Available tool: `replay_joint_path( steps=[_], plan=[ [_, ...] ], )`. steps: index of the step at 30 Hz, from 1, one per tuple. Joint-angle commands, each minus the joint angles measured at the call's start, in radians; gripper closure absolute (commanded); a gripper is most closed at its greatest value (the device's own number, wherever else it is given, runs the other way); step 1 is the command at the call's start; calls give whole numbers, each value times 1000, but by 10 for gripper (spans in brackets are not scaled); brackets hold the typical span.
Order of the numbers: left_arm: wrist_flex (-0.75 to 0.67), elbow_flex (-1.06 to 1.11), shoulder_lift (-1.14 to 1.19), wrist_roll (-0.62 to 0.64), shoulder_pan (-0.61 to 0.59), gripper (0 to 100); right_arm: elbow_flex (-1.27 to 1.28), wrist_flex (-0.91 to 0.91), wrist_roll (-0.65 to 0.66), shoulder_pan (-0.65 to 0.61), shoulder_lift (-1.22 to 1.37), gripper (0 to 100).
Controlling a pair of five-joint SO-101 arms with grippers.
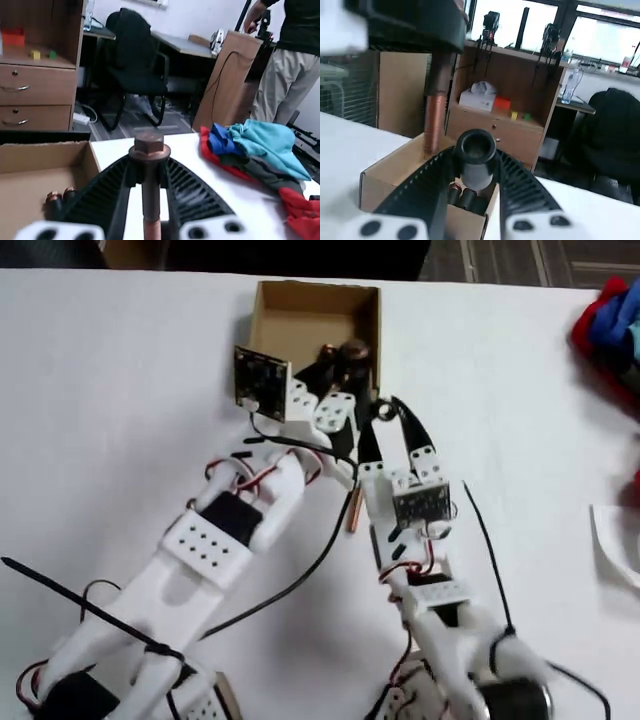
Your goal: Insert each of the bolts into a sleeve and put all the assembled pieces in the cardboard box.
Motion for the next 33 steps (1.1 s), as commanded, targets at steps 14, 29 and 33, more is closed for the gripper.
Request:
replay_joint_path(
  steps=[14, 29, 33],
  plan=[
    [-44, -74, -6, -129, 86, 976, -110, -216, 6, 5, 300, 977],
    [-219, -71, 193, -129, 86, 976, -133, -220, -2, 79, 300, 977],
    [-219, -64, 196, -129, 86, 976, -133, -217, -3, 79, 300, 977]
  ],
)
